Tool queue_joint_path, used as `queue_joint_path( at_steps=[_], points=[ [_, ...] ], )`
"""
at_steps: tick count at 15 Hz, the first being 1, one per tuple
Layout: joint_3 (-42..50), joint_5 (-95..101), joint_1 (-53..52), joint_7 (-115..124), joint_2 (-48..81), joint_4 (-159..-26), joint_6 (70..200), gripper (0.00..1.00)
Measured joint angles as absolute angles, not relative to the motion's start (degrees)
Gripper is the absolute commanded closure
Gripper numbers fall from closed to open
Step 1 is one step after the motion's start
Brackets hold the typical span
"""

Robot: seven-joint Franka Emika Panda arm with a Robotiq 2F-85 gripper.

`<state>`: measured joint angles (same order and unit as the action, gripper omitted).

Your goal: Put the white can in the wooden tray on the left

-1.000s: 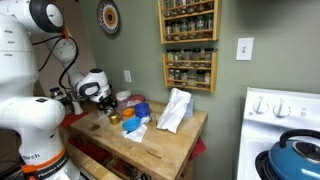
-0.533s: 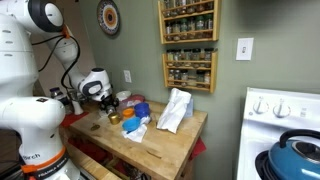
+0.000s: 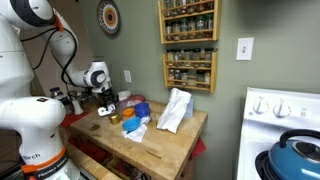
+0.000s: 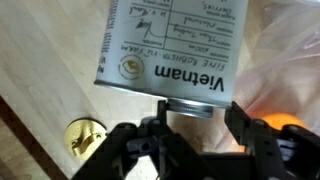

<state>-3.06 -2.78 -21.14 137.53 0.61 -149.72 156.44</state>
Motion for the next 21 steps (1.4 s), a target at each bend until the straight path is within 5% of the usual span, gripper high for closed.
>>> queue_joint_path(
  at_steps=[7,21],
  points=[
    [-11.62,3.81,-18.22,142.37,-4.16,-143.26,136.38,0.65],
    [-15.78,12.9,-18.57,146.8,3.98,-131.05,120.12,0.65]
  ],
)
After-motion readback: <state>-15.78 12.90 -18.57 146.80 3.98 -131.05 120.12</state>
